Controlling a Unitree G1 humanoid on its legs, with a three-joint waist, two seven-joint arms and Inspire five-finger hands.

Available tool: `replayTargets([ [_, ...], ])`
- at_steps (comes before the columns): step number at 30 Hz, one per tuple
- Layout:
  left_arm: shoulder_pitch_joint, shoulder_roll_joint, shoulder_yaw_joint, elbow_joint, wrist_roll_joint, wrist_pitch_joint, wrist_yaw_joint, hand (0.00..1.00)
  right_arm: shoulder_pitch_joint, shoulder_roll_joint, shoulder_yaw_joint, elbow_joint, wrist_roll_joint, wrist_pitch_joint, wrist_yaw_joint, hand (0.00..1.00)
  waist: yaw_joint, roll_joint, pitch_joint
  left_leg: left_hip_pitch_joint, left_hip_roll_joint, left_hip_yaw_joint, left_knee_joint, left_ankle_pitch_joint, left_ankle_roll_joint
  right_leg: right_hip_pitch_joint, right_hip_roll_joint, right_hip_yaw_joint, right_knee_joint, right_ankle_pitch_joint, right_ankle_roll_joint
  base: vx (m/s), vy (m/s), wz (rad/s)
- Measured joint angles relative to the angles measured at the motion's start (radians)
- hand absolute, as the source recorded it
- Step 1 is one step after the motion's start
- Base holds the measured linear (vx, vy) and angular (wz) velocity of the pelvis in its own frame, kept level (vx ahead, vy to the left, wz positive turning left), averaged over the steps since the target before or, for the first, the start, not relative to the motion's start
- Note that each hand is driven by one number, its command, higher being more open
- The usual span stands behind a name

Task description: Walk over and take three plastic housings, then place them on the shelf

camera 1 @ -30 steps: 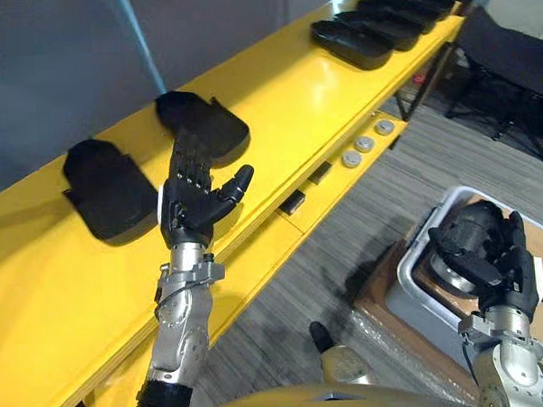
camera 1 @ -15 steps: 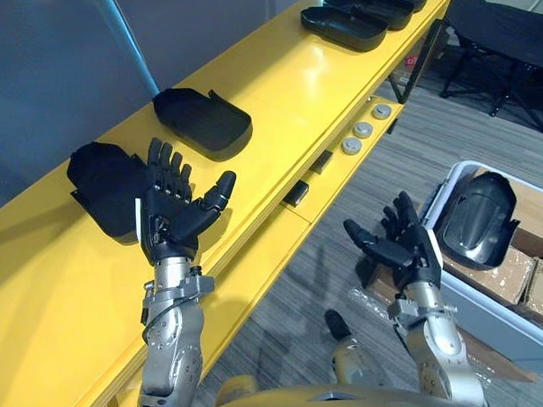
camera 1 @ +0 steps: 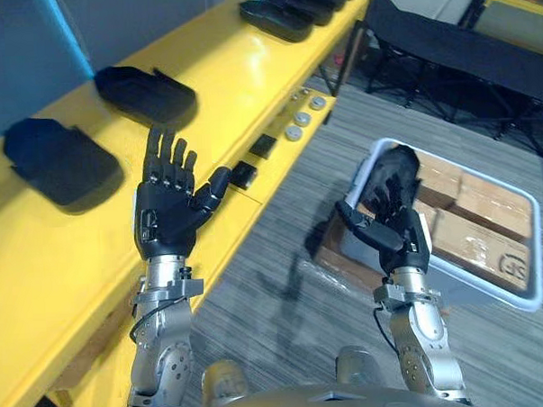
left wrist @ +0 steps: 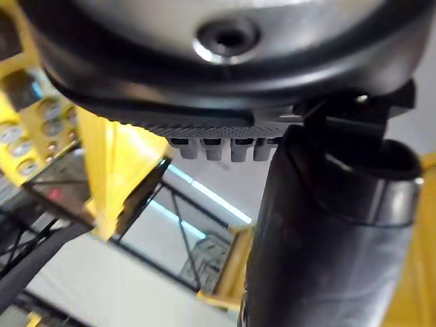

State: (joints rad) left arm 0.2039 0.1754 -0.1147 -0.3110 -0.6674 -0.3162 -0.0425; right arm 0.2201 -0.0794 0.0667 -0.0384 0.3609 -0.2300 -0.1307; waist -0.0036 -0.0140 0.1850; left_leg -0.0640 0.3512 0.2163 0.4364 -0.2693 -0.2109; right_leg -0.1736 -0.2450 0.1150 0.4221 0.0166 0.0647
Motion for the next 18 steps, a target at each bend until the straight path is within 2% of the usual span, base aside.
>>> replayTargets([
  [1, -0.006, 0.004, -0.030, 0.008, -0.001, 0.009, -0.026, 1.00, -0.001, -0.015, -0.008, 0.020, 0.002, 0.009, 0.001, 1.00, -0.009, -0.011, -0.010, 0.005, 0.025, -0.015, -0.010, 0.019, -0.040, 0.030, 0.017, -0.040, -0.026, -0.089, 0.123, 0.00, -0.605, -0.22],
  [2, -0.008, -0.003, -0.051, 0.009, -0.004, 0.014, -0.033, 1.00, -0.006, -0.032, -0.014, 0.024, 0.003, 0.014, 0.000, 1.00, -0.012, 0.000, -0.014, 0.004, 0.044, -0.021, -0.025, 0.031, -0.047, 0.034, 0.027, -0.076, -0.044, -0.119, 0.155, 0.03, -0.521, -0.26],
  [3, -0.012, -0.026, -0.093, 0.011, -0.008, 0.019, -0.034, 1.00, -0.027, -0.084, -0.023, 0.025, 0.001, 0.030, -0.003, 1.00, -0.024, 0.028, -0.014, 0.002, 0.072, -0.046, -0.066, 0.061, -0.042, 0.035, 0.054, -0.125, -0.080, -0.160, 0.150, 0.03, -0.381, -0.23],
  [4, -0.020, -0.045, -0.122, 0.023, -0.008, 0.024, -0.037, 1.00, -0.044, -0.121, -0.030, 0.025, -0.001, 0.040, -0.005, 1.00, -0.033, 0.059, -0.008, 0.000, 0.091, -0.072, -0.090, 0.082, -0.037, 0.032, 0.079, -0.138, -0.085, -0.162, 0.142, 0.02, -0.348, -0.06],
  [5, -0.049, -0.062, -0.168, 0.059, -0.008, 0.060, -0.039, 1.00, -0.057, -0.167, -0.058, 0.028, 0.000, 0.059, -0.009, 1.00, -0.058, 0.083, -0.004, -0.003, 0.099, -0.101, -0.122, 0.149, -0.013, 0.023, 0.104, -0.146, -0.071, -0.171, 0.119, 0.01, -0.463, 0.08],
  [6, -0.063, -0.064, -0.198, 0.086, -0.006, 0.083, -0.037, 1.00, -0.062, -0.187, -0.080, 0.028, 0.001, 0.075, -0.011, 1.00, -0.074, 0.083, -0.004, -0.004, 0.095, -0.111, -0.126, 0.212, 0.049, 0.020, 0.109, -0.149, -0.054, -0.180, 0.102, -0.01, -0.349, 0.09],
  [7, -0.063, -0.063, -0.208, 0.094, -0.006, 0.084, -0.035, 1.00, -0.062, -0.190, -0.089, 0.026, 0.000, 0.075, -0.010, 1.00, -0.083, 0.082, -0.004, -0.004, 0.094, -0.110, -0.122, 0.239, 0.086, 0.024, 0.111, -0.150, -0.054, -0.183, 0.093, -0.01, -0.376, -0.06],
  [8, -0.064, -0.065, -0.217, 0.107, 0.000, 0.084, -0.029, 1.00, -0.061, -0.191, -0.110, 0.022, -0.001, 0.075, -0.009, 1.00, -0.092, 0.078, -0.001, -0.008, 0.093, -0.104, -0.108, 0.277, 0.138, 0.035, 0.113, -0.150, -0.063, -0.184, 0.075, -0.02, -0.183, -0.19],
  [10, -0.068, -0.078, -0.222, 0.117, 0.008, 0.084, -0.018, 1.00, -0.065, -0.201, -0.147, 0.023, -0.002, 0.077, -0.010, 1.00, -0.082, 0.083, -0.004, -0.015, 0.041, -0.128, -0.092, 0.231, 0.084, 0.041, 0.109, -0.137, -0.099, -0.162, 0.052, -0.03, -0.089, -0.31],
  [11, -0.068, -0.079, -0.222, 0.117, 0.012, 0.082, -0.010, 1.00, -0.079, -0.211, -0.163, 0.028, -0.003, 0.080, -0.017, 1.00, -0.079, 0.092, -0.010, -0.017, -0.015, -0.141, -0.114, 0.191, 0.065, 0.046, 0.110, -0.131, -0.139, -0.133, 0.049, -0.04, -0.013, -0.22],
  [12, -0.073, -0.076, -0.221, 0.117, 0.017, 0.080, -0.001, 1.00, -0.101, -0.218, -0.166, 0.044, -0.002, 0.083, -0.032, 1.00, -0.079, 0.096, -0.012, -0.010, -0.056, -0.146, -0.166, 0.163, 0.064, 0.054, 0.111, -0.131, -0.183, -0.101, 0.051, -0.04, -0.008, -0.14],
  [13, -0.074, -0.076, -0.220, 0.117, 0.017, 0.079, 0.000, 1.00, -0.110, -0.220, -0.166, 0.051, -0.002, 0.084, -0.035, 1.00, -0.078, 0.096, -0.012, -0.008, -0.063, -0.151, -0.178, 0.162, 0.065, 0.054, 0.111, -0.131, -0.192, -0.094, 0.054, -0.08, 0.053, -0.03],
  [15, -0.076, -0.074, -0.213, 0.118, 0.017, 0.079, -0.001, 1.00, -0.190, -0.231, -0.161, 0.125, -0.003, 0.089, -0.052, 1.00, -0.071, 0.101, -0.014, 0.007, -0.081, -0.174, -0.257, 0.146, 0.045, 0.048, 0.116, -0.123, -0.250, -0.047, 0.068, -0.08, 0.069, -0.15],
  [16, -0.078, -0.061, -0.208, 0.118, 0.017, 0.079, -0.005, 1.00, -0.260, -0.230, -0.148, 0.199, -0.003, 0.091, -0.072, 1.00, -0.052, 0.086, -0.003, 0.010, -0.105, -0.178, -0.270, 0.147, 0.015, 0.044, 0.105, -0.106, -0.283, -0.021, 0.077, -0.17, 0.134, -0.38],
  [17, -0.077, -0.040, -0.211, 0.119, 0.017, 0.081, -0.007, 1.00, -0.333, -0.230, -0.130, 0.282, -0.002, 0.102, -0.093, 1.00, -0.028, 0.060, 0.014, 0.007, -0.126, -0.163, -0.258, 0.146, 0.016, 0.054, 0.085, -0.100, -0.330, -0.003, 0.070, -0.20, 0.166, -0.39],
  [18, -0.077, -0.020, -0.214, 0.119, 0.018, 0.089, -0.011, 1.00, -0.382, -0.232, -0.127, 0.336, -0.001, 0.118, -0.103, 1.00, -0.018, 0.049, 0.026, 0.003, -0.138, -0.158, -0.245, 0.140, 0.015, 0.061, 0.069, -0.111, -0.363, 0.013, 0.061, -0.21, 0.180, -0.28],
])
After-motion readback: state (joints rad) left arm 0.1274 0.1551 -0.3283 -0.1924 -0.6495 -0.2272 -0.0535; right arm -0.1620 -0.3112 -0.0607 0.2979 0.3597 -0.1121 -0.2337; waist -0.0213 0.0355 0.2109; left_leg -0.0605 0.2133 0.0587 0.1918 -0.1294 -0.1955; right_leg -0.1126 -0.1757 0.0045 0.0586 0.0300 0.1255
